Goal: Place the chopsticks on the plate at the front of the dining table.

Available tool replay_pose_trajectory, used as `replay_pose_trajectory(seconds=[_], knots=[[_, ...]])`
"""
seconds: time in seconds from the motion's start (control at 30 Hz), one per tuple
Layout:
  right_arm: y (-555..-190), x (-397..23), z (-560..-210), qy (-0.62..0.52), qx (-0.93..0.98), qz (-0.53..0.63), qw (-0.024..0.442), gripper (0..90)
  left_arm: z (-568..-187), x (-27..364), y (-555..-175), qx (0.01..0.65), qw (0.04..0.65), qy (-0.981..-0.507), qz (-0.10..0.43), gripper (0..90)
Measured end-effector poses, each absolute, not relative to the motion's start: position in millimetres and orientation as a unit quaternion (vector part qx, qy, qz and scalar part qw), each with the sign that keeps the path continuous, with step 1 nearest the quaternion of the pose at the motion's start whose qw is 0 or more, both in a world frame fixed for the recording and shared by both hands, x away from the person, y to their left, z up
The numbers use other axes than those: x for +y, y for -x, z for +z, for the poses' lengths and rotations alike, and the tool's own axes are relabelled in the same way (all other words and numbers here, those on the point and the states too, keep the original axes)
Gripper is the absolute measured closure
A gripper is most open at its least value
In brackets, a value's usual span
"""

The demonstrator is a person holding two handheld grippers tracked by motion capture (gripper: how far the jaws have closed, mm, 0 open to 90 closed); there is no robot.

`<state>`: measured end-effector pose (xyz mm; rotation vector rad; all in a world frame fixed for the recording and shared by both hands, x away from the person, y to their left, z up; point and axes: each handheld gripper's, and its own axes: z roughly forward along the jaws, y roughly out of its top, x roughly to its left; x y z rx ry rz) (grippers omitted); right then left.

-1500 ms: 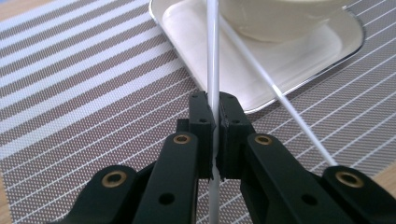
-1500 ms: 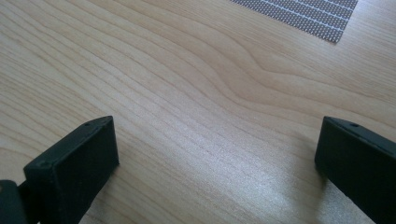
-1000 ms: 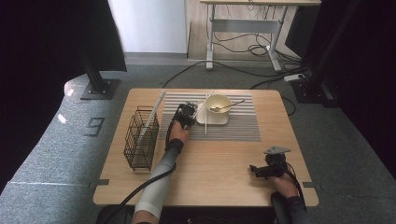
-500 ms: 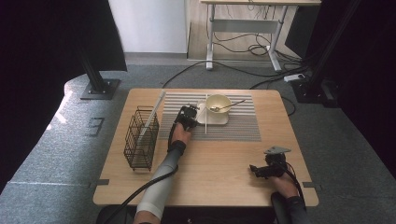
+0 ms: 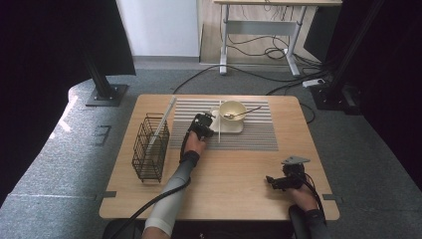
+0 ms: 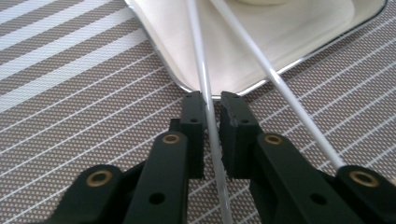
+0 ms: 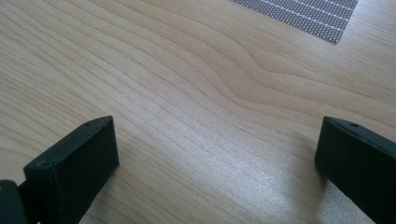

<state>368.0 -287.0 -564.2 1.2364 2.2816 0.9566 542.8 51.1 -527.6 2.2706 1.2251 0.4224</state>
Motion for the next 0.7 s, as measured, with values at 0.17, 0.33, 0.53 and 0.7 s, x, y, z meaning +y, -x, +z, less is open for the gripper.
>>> replay_pose_trajectory(seconds=[0.17,0.33,0.53,0.7], knots=[[-368.0,-287.0,-564.2,-0.439,0.810,0.340,0.187,0.0,-528.4,48.3,-541.0,0.449,0.260,-0.840,0.156,75.8],[-368.0,-287.0,-564.2,-0.439,0.810,0.340,0.187,0.0,-528.2,46.3,-539.3,0.445,0.264,-0.842,0.150,74.5],[-368.0,-286.9,-564.2,-0.439,0.810,0.340,0.187,0.0,-527.7,42.6,-536.1,0.440,0.272,-0.843,0.146,69.2],[-368.2,-286.4,-564.1,-0.440,0.810,0.339,0.187,0.0,-525.4,43.1,-534.8,0.438,0.275,-0.843,0.149,67.1]])
